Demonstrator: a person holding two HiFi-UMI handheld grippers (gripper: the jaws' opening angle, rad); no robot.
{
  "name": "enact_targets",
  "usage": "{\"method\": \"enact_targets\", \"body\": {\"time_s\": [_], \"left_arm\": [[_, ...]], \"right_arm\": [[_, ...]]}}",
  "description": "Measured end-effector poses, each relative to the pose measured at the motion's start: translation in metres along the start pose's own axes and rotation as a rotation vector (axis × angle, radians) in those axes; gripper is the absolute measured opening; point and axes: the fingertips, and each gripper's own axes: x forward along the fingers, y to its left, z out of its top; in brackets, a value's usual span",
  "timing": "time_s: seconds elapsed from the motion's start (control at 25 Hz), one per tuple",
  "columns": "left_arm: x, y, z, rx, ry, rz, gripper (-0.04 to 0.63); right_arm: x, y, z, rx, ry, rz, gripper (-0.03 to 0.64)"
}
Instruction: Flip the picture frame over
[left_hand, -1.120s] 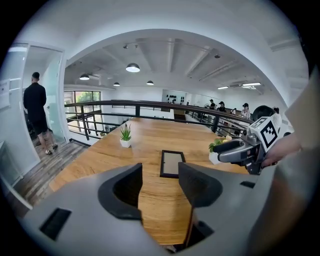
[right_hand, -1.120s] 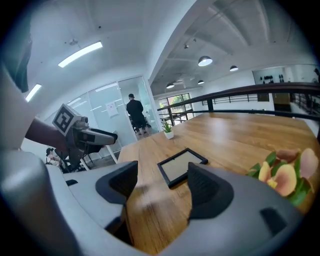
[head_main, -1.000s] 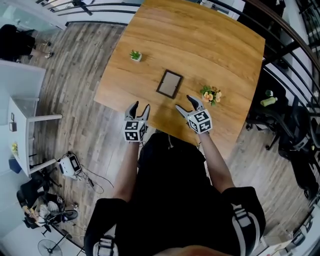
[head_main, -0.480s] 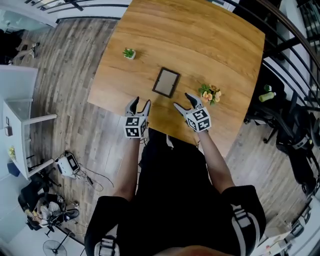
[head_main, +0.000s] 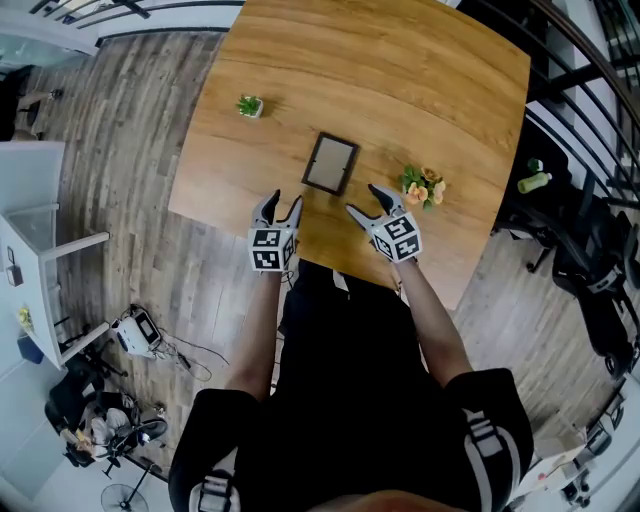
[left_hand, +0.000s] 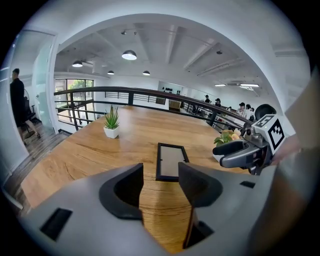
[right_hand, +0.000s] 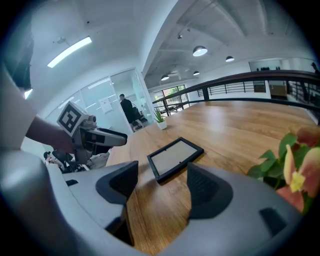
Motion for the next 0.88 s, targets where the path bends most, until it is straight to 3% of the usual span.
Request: {"method": "enact_targets", "body": {"time_s": [0.6,0.88], "left_arm": [[0.063,0.013,-0.013,-0.005,0.101,-0.093,0.229],[0.097,0.010,-0.020,0.067,0.168,-0.119,0.225]], "right_arm": [[0.019,0.008,-0.024,0.041,0.072,-0.005,0.307],[0.024,0.009,-0.030,0.069,0.088,-0.019,0.307]]}}
